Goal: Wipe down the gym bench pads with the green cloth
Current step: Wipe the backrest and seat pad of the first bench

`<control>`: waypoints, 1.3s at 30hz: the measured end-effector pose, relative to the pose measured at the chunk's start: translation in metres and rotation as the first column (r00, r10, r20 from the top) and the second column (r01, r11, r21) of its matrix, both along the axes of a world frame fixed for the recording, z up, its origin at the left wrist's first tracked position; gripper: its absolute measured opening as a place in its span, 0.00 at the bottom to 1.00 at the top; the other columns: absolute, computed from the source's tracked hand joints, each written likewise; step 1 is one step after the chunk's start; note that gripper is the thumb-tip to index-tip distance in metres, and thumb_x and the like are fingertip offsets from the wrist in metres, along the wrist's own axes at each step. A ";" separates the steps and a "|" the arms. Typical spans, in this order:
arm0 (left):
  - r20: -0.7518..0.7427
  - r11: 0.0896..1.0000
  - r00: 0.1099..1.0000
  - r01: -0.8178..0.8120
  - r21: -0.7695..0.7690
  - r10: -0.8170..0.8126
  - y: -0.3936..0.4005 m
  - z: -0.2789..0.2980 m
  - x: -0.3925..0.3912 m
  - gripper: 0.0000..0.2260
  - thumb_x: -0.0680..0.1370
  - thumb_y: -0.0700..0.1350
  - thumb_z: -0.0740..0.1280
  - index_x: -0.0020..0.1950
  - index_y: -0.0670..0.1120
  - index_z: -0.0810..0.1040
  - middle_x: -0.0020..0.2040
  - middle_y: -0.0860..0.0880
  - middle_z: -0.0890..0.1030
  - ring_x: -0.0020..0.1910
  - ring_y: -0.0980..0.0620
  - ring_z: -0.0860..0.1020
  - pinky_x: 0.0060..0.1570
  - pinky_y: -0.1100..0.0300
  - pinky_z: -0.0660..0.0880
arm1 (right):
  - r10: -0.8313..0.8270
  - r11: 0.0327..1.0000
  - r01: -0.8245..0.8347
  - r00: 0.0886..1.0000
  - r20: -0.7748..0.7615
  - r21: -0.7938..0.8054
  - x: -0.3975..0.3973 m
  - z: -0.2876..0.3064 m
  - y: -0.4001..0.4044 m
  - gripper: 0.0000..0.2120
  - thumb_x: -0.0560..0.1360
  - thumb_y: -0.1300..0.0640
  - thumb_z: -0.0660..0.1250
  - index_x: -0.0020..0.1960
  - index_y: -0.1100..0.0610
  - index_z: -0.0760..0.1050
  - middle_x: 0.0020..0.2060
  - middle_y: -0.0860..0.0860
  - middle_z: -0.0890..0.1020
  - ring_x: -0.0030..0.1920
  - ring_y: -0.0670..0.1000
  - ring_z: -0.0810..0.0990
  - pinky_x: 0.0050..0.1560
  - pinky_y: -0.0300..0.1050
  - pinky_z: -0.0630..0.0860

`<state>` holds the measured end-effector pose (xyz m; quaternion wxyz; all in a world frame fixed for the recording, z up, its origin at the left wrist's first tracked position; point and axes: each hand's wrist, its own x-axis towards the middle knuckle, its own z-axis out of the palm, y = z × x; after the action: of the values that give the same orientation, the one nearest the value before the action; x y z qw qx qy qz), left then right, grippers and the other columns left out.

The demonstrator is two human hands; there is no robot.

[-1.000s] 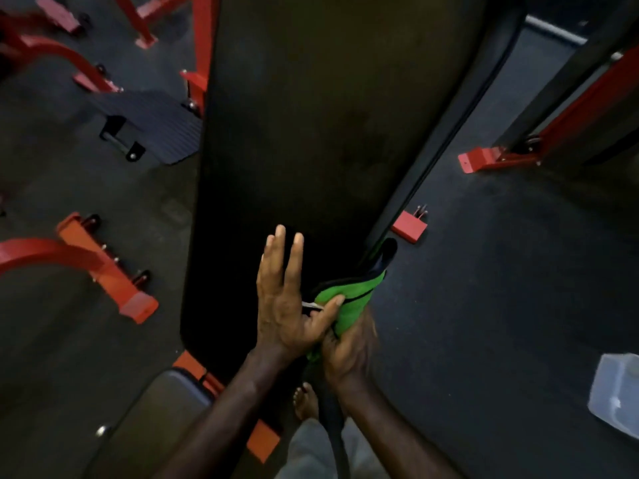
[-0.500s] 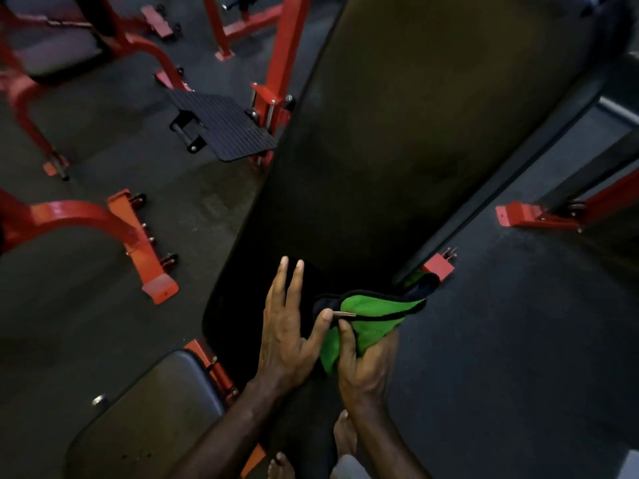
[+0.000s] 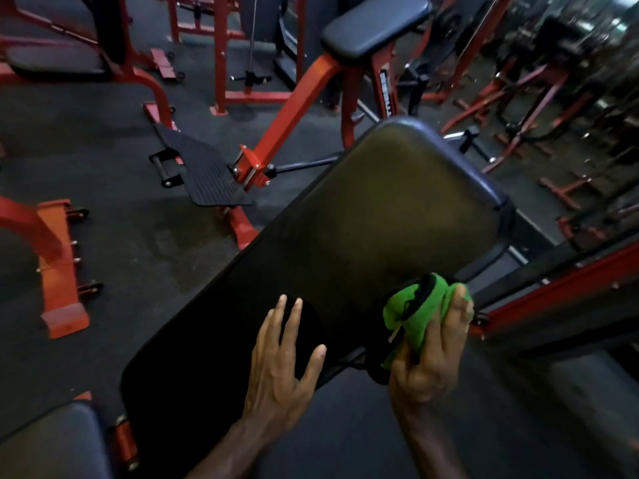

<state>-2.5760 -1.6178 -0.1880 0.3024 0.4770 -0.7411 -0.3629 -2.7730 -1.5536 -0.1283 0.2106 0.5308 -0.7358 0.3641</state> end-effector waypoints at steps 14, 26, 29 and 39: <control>-0.036 0.990 0.990 -0.141 -0.029 0.140 0.004 0.001 -0.040 0.32 0.80 0.67 0.53 0.83 0.62 0.52 0.84 0.62 0.46 0.82 0.57 0.48 0.77 0.48 0.56 | 0.078 0.931 0.101 0.883 -0.462 0.350 -0.023 0.142 -0.106 0.34 0.70 0.60 0.74 0.75 0.53 0.73 0.76 0.57 0.71 0.78 0.63 0.65 0.78 0.63 0.58; -0.061 0.976 0.982 -0.183 -0.117 0.177 -0.032 -0.022 -0.028 0.32 0.82 0.65 0.54 0.84 0.56 0.56 0.85 0.55 0.53 0.83 0.53 0.53 0.76 0.59 0.54 | 0.265 0.849 0.061 0.809 -0.524 0.525 -0.019 0.142 -0.123 0.37 0.70 0.53 0.75 0.77 0.54 0.71 0.77 0.57 0.71 0.78 0.63 0.65 0.79 0.63 0.56; -0.103 0.961 0.969 -0.238 -0.141 0.224 -0.039 -0.019 -0.027 0.30 0.82 0.63 0.56 0.82 0.52 0.63 0.82 0.52 0.61 0.79 0.49 0.63 0.74 0.58 0.58 | 0.632 0.690 -0.119 0.578 -0.515 0.714 -0.002 0.113 -0.102 0.32 0.75 0.51 0.71 0.78 0.54 0.70 0.78 0.56 0.70 0.79 0.62 0.64 0.78 0.61 0.55; -0.115 0.959 0.966 -0.248 -0.139 0.233 -0.057 -0.017 -0.029 0.33 0.82 0.64 0.54 0.84 0.50 0.57 0.85 0.49 0.52 0.84 0.48 0.53 0.78 0.51 0.56 | 0.694 0.636 -0.163 0.547 -0.467 0.754 0.013 0.099 -0.134 0.31 0.76 0.49 0.67 0.78 0.53 0.70 0.77 0.55 0.70 0.79 0.60 0.64 0.81 0.60 0.55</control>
<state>-2.6046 -1.6749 -0.2052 0.4158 0.5209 -0.6875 -0.2884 -2.7598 -1.6880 -0.0290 0.1888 0.8404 -0.4970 -0.1057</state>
